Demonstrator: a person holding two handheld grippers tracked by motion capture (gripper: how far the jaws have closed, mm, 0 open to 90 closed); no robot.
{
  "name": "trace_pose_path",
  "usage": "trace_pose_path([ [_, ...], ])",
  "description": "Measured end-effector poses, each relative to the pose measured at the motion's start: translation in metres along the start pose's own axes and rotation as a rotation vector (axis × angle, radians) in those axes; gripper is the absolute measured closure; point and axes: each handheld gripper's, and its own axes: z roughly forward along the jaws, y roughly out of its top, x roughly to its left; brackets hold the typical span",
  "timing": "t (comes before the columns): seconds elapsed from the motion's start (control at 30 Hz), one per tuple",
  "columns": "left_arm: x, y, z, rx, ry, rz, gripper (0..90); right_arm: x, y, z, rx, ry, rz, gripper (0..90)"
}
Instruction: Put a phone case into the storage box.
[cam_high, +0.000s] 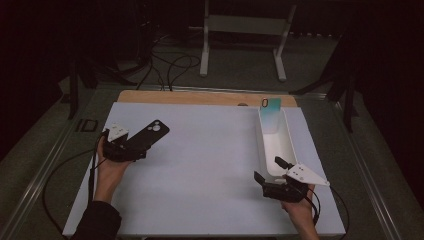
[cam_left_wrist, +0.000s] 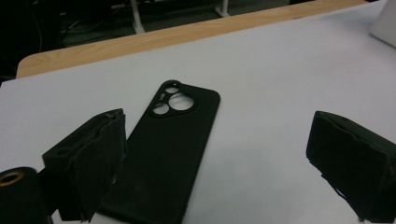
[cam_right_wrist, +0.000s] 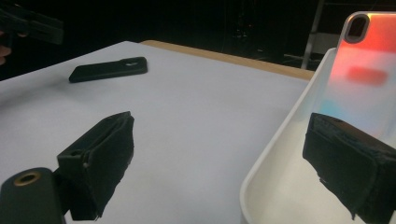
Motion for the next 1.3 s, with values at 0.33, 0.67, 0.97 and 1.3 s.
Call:
trace_pose_path([
  [0.33,0.018,0.004,0.023,0.001,0.136,-0.095,31.4,-0.001,0.0,0.0,-0.001,0.0,0.003,8.8],
  [0.67,0.034,0.005,0.047,0.029,0.126,-0.136,55.1,-0.003,-0.001,-0.001,-0.003,0.003,0.013,8.8],
  [0.97,0.044,0.002,0.073,0.111,0.159,-0.169,79.5,-0.003,-0.001,-0.001,-0.004,0.008,0.017,8.8],
  [1.3,0.053,-0.006,0.095,0.183,0.196,-0.205,90.0,-0.005,-0.002,-0.001,-0.006,0.001,0.028,8.8],
])
